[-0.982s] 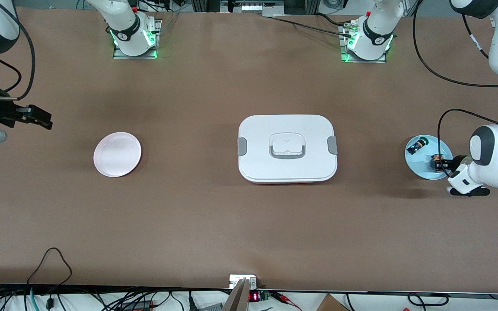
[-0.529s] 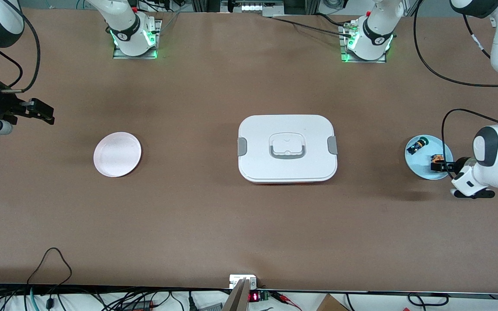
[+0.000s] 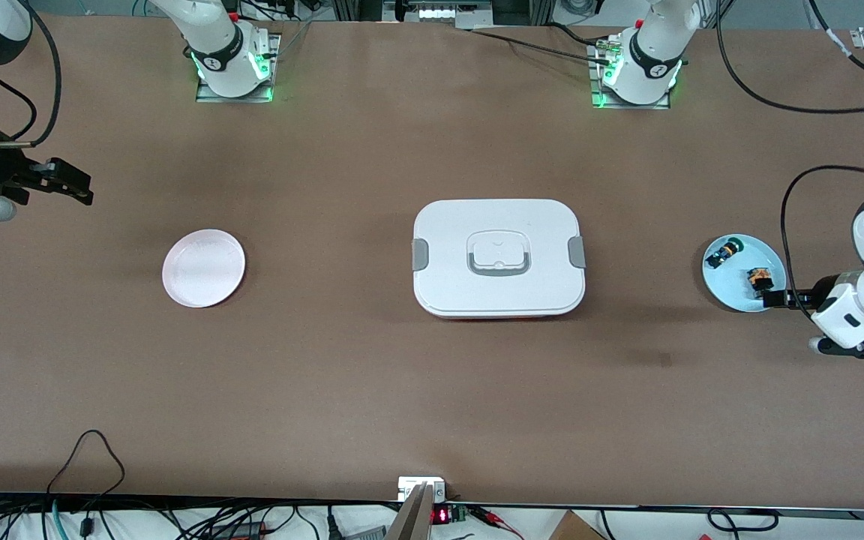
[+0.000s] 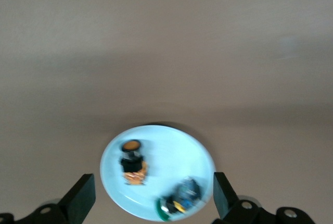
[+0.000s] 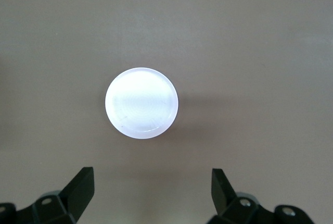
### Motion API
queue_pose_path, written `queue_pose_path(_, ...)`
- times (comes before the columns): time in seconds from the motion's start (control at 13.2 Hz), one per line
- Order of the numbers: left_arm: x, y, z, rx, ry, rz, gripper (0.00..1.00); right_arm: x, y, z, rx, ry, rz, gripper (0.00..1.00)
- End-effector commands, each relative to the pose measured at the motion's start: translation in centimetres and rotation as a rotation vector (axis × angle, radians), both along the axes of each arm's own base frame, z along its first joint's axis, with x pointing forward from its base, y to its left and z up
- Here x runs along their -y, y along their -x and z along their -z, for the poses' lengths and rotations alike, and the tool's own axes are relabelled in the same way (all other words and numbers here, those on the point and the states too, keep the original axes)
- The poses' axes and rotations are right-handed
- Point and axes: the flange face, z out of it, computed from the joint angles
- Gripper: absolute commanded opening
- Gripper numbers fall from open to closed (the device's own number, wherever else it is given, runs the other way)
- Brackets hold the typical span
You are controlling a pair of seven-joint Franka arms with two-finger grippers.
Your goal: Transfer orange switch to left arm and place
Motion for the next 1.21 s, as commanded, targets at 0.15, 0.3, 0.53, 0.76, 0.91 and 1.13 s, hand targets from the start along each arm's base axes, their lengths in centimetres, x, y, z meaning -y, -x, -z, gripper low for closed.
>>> queue_pose_path(0.15, 5.2, 1.9, -8.1, 0.028, 0.004, -0.052, 1.00, -0.6, 0.0, -1.7, 0.024, -0.015, 0.005, 1.00)
queue_pose_path(0.3, 8.1, 3.1, -11.9, 0.040, 0.033, -0.103, 1.00, -0.2, 0.0, -1.9, 0.027, -0.015, 0.008, 1.00)
queue_pose_path(0.53, 11.3, 5.5, -16.6, 0.040, 0.020, -0.067, 1.00, -0.3, 0.3, -2.0, 0.009, -0.015, 0.008, 1.00)
queue_pose_path(0.76, 13.1, 7.5, -19.5, 0.035, 0.041, -0.050, 1.00, -0.7, 0.3, -2.2, 0.012, -0.015, 0.000, 1.00)
queue_pose_path(0.91, 12.3, 8.2, -20.3, 0.033, 0.024, -0.060, 1.00, -0.7, 0.3, -2.3, 0.015, -0.015, 0.000, 1.00)
queue_pose_path(1.13, 10.7, 9.1, -20.0, 0.021, 0.069, -0.083, 1.00, -0.7, 0.5, -2.7, 0.018, -0.015, -0.003, 1.00)
